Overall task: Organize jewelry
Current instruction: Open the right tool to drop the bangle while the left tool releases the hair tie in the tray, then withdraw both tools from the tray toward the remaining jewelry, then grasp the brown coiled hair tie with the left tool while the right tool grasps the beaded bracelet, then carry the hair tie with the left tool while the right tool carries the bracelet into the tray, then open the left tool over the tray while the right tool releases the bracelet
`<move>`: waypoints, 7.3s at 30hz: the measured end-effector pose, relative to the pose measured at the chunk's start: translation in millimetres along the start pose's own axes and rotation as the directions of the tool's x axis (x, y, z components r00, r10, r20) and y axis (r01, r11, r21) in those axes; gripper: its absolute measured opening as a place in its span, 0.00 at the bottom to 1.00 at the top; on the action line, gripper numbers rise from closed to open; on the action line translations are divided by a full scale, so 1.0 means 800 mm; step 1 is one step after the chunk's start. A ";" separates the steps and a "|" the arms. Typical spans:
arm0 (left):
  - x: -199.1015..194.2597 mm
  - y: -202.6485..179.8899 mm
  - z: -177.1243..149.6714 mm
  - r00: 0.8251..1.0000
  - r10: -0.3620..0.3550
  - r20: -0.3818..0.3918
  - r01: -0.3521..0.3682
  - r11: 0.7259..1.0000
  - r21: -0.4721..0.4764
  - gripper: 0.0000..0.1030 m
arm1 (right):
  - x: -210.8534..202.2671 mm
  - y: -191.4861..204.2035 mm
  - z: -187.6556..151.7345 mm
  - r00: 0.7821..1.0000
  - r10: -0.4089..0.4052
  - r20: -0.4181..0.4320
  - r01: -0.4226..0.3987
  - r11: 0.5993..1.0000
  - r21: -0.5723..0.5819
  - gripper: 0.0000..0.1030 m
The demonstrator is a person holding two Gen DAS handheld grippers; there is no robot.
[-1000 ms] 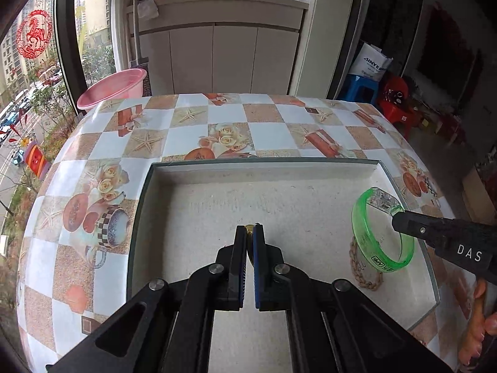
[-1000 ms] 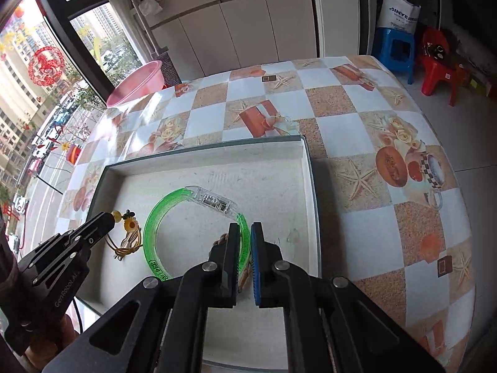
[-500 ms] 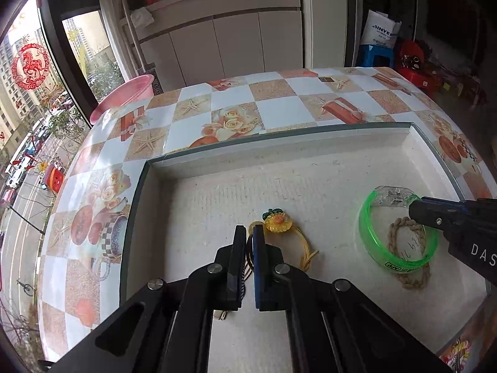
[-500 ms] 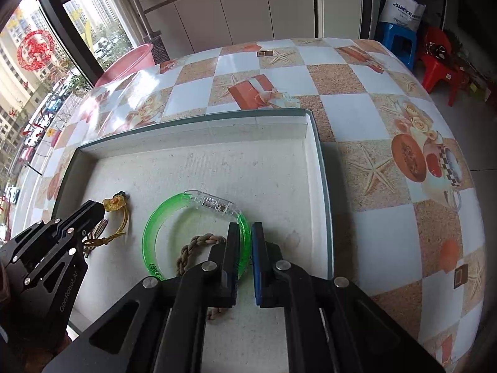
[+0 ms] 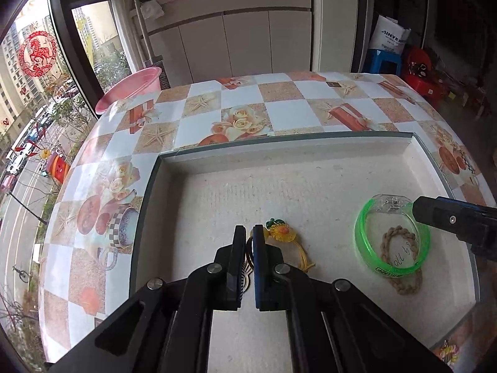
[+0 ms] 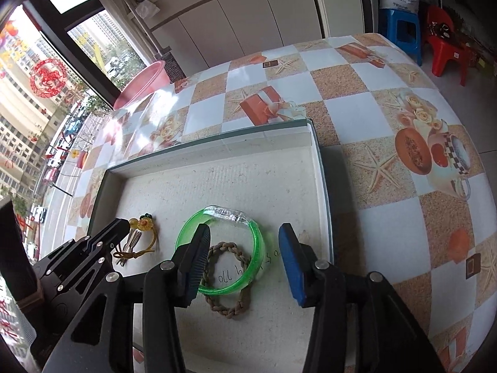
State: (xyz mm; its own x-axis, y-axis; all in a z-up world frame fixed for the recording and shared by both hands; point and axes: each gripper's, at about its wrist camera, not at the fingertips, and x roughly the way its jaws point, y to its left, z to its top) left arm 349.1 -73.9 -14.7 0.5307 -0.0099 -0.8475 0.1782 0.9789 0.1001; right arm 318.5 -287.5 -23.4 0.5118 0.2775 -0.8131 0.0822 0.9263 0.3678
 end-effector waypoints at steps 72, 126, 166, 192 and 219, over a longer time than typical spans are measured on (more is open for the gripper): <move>-0.111 0.014 -0.256 0.990 -0.124 0.062 0.129 0.987 -0.093 1.00 | -0.145 -0.013 -0.220 0.997 -0.073 0.006 0.073 0.989 -0.128 1.00; -0.154 0.017 -0.259 0.947 -0.286 0.147 0.301 0.949 -0.092 0.23 | -0.144 0.000 -0.224 0.987 -0.136 0.086 0.153 0.959 -0.239 0.10; -0.072 0.044 -0.063 0.952 -0.263 0.159 0.278 0.958 -0.077 0.23 | -0.045 0.045 -0.081 0.997 -0.046 -0.061 0.034 0.982 -0.184 0.09; 0.018 0.032 -0.040 0.988 -0.136 0.075 0.143 0.984 -0.103 0.24 | 0.009 0.023 -0.044 0.992 -0.123 -0.024 0.118 0.982 -0.145 0.10; -0.031 0.007 -0.032 0.986 -0.072 0.150 0.076 0.997 -0.020 0.24 | -0.063 0.006 -0.032 0.997 -0.017 0.080 0.021 0.999 -0.040 0.59</move>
State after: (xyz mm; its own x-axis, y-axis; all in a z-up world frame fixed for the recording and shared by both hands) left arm 316.0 -62.9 -6.3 0.6346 -0.1113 -0.7648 0.2015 0.9792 0.0247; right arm 271.3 -290.3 8.3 0.5772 0.2401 -0.7805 0.0587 0.9412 0.3328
